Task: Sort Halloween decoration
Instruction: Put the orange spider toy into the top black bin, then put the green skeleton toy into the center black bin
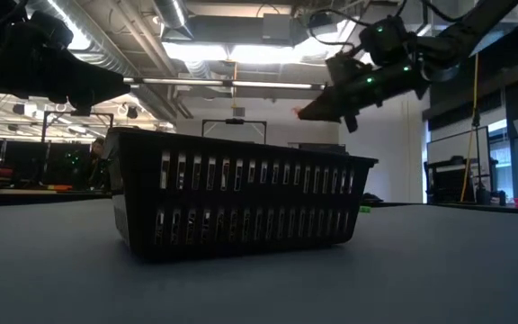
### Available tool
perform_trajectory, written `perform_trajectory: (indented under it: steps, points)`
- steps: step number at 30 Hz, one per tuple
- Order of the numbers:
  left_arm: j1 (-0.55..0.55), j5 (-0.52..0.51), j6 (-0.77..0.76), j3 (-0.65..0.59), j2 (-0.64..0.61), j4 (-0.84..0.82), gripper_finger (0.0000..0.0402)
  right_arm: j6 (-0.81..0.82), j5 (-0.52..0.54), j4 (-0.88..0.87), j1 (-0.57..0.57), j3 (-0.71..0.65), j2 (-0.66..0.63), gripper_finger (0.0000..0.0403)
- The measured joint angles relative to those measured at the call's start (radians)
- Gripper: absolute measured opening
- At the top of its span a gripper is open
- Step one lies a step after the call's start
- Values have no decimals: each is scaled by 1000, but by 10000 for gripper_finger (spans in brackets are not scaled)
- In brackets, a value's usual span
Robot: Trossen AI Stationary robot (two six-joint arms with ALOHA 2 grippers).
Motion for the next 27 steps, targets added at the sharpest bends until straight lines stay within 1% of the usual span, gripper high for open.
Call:
perform_trajectory:
  steps: [3, 5, 9, 12, 16, 18, 20, 23, 27]
  points:
    - [0, 0, 0, 0, 0, 0, 189, -2, 46, -1, 0, 37, 48, 16]
    - [0, 0, 0, 0, 0, 0, 189, -12, 45, -3, 0, 62, 84, 36]
    - [0, 1, 0, 0, 0, 0, 189, -22, 38, -11, 0, 111, 141, 101]
    - [0, 0, 0, 0, 0, 0, 189, -29, 41, -44, 0, 147, 157, 152]
    - [0, 0, 0, 0, 0, 0, 189, -72, 47, -90, 0, 184, 142, 196]
    - [0, 0, 0, 0, 0, 0, 189, -83, 66, -131, 0, 195, 119, 207]
    - [0, 0, 0, 0, 0, 0, 189, -109, 107, -195, 0, 198, 86, 210]
    - [0, 0, 0, 0, 0, 0, 189, -133, 215, -349, 0, 198, 38, 211]
    - [0, 0, 0, 0, 0, 0, 189, -94, 362, -564, -11, 197, 21, 211]
